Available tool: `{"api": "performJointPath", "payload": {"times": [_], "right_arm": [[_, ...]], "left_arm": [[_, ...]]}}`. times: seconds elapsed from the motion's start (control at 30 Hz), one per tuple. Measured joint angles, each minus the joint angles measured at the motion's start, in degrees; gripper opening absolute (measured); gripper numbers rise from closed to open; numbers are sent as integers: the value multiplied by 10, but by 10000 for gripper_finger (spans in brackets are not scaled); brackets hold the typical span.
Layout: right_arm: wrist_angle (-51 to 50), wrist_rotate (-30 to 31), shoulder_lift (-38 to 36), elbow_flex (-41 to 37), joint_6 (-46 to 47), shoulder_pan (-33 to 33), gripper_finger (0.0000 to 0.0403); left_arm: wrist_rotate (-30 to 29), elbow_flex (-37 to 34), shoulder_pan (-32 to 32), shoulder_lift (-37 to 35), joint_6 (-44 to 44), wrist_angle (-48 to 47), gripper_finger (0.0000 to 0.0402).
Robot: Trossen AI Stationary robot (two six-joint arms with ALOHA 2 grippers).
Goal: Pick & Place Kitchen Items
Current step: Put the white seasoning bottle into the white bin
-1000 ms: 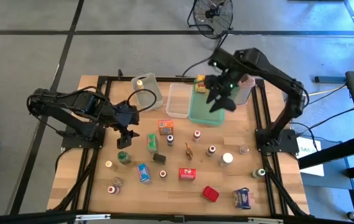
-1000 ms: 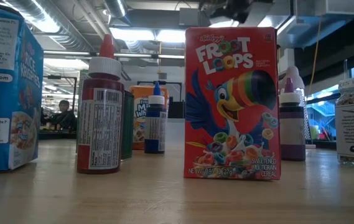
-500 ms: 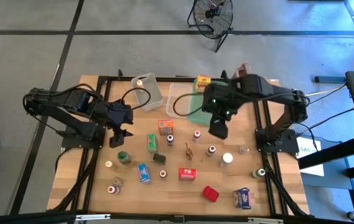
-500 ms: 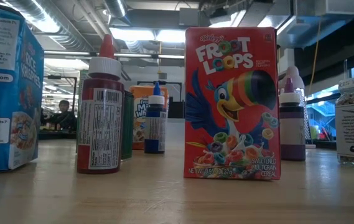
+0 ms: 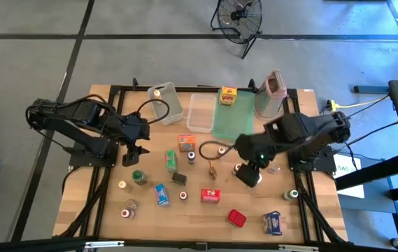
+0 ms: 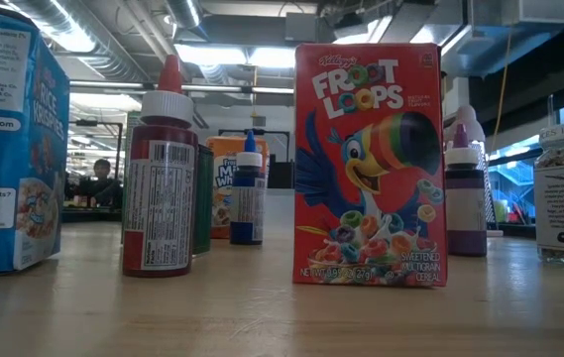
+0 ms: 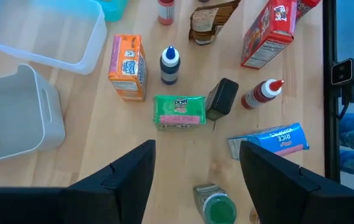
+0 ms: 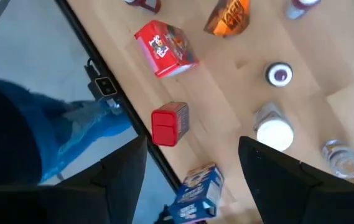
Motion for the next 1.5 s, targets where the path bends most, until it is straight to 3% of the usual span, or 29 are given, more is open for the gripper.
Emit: {"api": "performJointPath", "payload": {"times": [0.13,0.2,0.4,0.67,0.87,1.17,1.5], "right_arm": [[1,68,0,-3,49,34,256],[0,74,-1,-19,65,42,256],[0,15,-33,-138,82,48,256],[5,-10,-115,-315,124,44,256],[97,-21,-144,-412,129,43,256],[144,-20,-144,-482,122,24,256],[211,8,-144,-488,101,20,276]], "left_arm": [[-1,0,-14,0,-4,3,230],[-1,0,-23,0,-13,4,229],[-18,0,-52,0,-30,4,230],[-49,0,-77,0,-47,4,228],[-50,0,-76,0,-57,4,230],[-60,0,-76,0,-54,4,230],[-60,0,-76,0,-53,4,230]]}}
